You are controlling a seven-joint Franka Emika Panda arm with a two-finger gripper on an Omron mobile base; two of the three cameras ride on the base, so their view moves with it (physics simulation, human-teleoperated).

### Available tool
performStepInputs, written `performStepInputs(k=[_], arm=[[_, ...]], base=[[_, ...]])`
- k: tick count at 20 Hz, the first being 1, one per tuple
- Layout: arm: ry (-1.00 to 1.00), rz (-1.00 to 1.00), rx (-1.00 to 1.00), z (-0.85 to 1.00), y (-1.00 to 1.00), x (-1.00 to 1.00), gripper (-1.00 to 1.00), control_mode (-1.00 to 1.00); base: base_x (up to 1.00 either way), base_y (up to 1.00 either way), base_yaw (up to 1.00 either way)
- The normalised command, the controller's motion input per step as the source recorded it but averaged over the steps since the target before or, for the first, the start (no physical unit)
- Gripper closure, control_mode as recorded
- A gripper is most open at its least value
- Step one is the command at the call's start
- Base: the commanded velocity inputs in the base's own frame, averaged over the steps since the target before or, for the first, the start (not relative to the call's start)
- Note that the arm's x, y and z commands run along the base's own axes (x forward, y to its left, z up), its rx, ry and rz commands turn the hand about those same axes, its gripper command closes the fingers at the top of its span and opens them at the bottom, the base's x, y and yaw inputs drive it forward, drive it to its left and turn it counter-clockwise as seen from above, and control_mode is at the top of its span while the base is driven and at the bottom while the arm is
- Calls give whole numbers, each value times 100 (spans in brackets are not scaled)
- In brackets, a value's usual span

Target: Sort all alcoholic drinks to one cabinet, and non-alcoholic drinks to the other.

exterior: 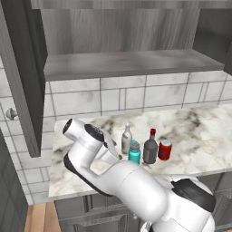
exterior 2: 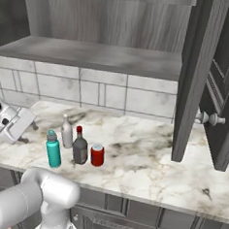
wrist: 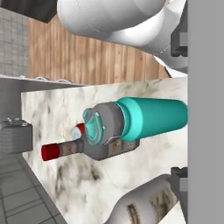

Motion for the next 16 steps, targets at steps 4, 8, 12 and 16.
performStepInputs(k=[4, 8, 12, 16], arm=[[5, 0, -2, -9, -13, 2, -100, -100], [7, 0, -6, -5, -15, 0, -100, -100], [7, 0, -8, -2, -15, 0, -100, -100], [3, 0, -10, 0, -12, 0, -100, -100]], base=[[0, 0, 0], [0, 0, 0], [0, 0, 0], [0, 0, 0]])
